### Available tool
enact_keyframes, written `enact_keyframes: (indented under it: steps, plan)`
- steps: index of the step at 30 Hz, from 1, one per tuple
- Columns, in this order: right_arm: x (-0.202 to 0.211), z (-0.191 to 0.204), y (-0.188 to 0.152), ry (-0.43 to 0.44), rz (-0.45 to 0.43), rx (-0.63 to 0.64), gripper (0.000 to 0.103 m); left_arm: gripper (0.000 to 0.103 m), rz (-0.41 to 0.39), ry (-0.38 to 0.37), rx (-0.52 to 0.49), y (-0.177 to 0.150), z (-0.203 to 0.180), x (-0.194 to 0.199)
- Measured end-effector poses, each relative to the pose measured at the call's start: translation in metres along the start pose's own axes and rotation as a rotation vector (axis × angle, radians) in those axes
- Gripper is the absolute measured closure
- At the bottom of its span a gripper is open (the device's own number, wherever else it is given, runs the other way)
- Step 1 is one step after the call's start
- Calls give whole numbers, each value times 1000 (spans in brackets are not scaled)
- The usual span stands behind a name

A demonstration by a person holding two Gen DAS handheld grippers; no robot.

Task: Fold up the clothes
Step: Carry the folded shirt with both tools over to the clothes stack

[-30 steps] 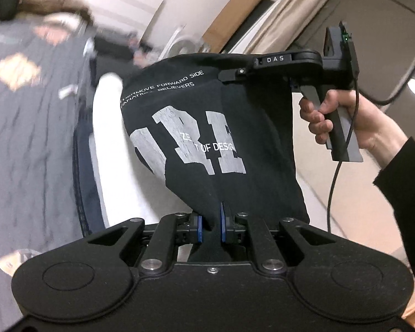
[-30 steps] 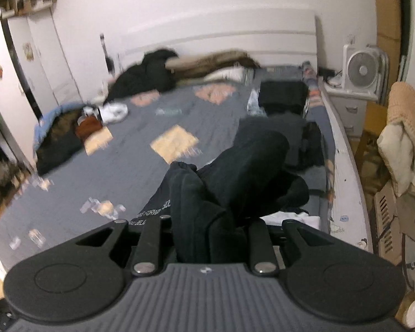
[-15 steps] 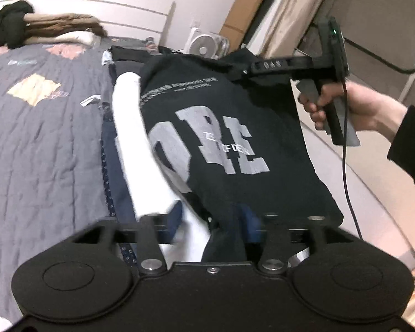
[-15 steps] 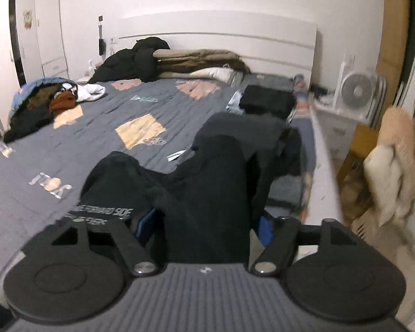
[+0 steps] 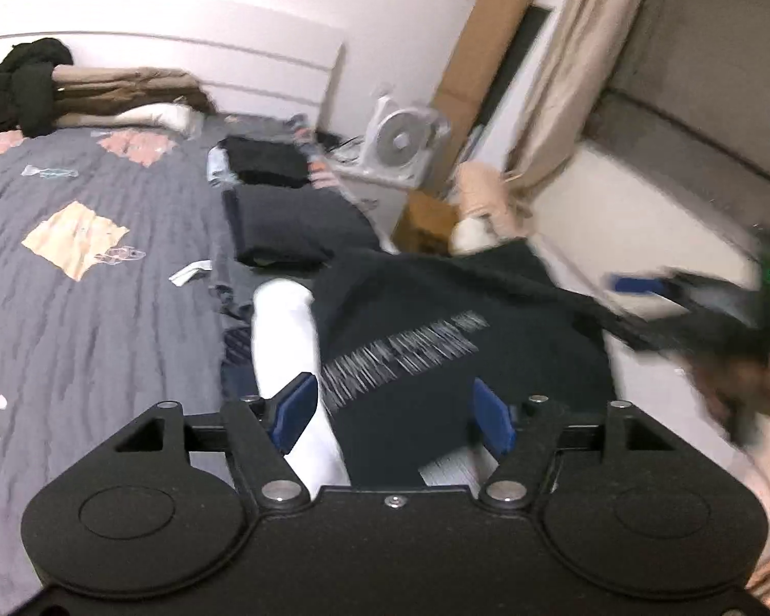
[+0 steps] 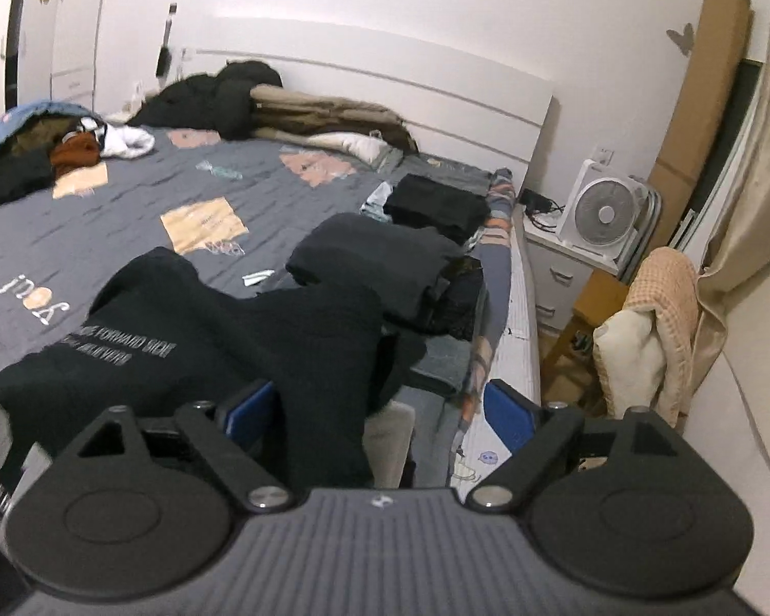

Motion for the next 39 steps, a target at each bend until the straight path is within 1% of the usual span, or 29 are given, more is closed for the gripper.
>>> enact_keyframes:
  steps: [1,2,4,8,12,13,14,15,16,18,20,21,22,23,24,25,27,29,30,32,34,36,39]
  plan:
    - [6,0,-6,5,-17,-15,15,49,17,2,11,7,3,-13]
    - [13,0,-12,9,-33,-31,15,51,31,4,24,13,6,-26]
    - [25,1,-25,17,-68,-69,15,51,54,6,41,21,10,-46]
    - [53,1,-64,10,-149,-169,15,50,123,33,-11,20,11,-76]
    - [74,12,-98,41,-229,-259,15,50,131,-12,-16,21,6,-87]
    - [77,15,-104,51,-245,-274,15,54,126,-17,-24,22,3,-88]
    - [80,18,-109,58,-256,-287,15,64,109,-24,-44,24,0,-86]
    - [81,20,-112,62,-265,-300,15,82,86,-36,-70,26,-3,-82]
    - [82,23,-114,66,-275,-311,15,88,60,-45,-101,30,-7,-77]
    - [80,30,-116,97,-285,-312,15,90,11,-43,-179,40,-15,-66]
    - [77,35,-119,112,-271,-306,15,90,-19,-4,-277,45,-24,-63]
    - [74,36,-121,117,-255,-300,15,88,-33,16,-327,48,-29,-62]
    - [69,38,-123,121,-236,-293,15,79,-48,36,-376,50,-33,-60]
    - [64,39,-125,125,-216,-286,15,72,-53,50,-384,50,-32,-58]
    - [59,40,-128,124,-194,-278,15,52,-51,60,-361,46,-27,-55]
    - [53,42,-131,120,-170,-269,15,44,-49,69,-338,42,-22,-52]
    - [45,41,-137,118,-141,-268,15,44,-46,89,-291,35,-11,-46]
    - [46,40,-143,141,-144,-302,15,44,-42,109,-245,28,-1,-39]
    - [49,39,-144,148,-148,-313,15,44,-41,85,-204,21,6,-30]
    - [57,37,-145,145,-156,-322,15,45,-42,-16,-104,2,22,0]
    - [70,38,-144,134,-179,-327,16,45,-55,-115,-27,-26,27,31]
    - [85,46,-143,136,-217,-325,18,46,-62,-228,37,-52,21,60]
    - [106,64,-137,186,-291,-316,18,46,-61,-410,100,-82,-5,91]
Point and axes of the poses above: each gripper's, at about its wrist camera, not at the fingertips, and x roughly against the way its jaws point, z to its left, y to its top, the point moved 8 cm from there along -x, roughly the way its jaws point, and after that the axes turned 14 degrees about y, right-handed, at the moved point
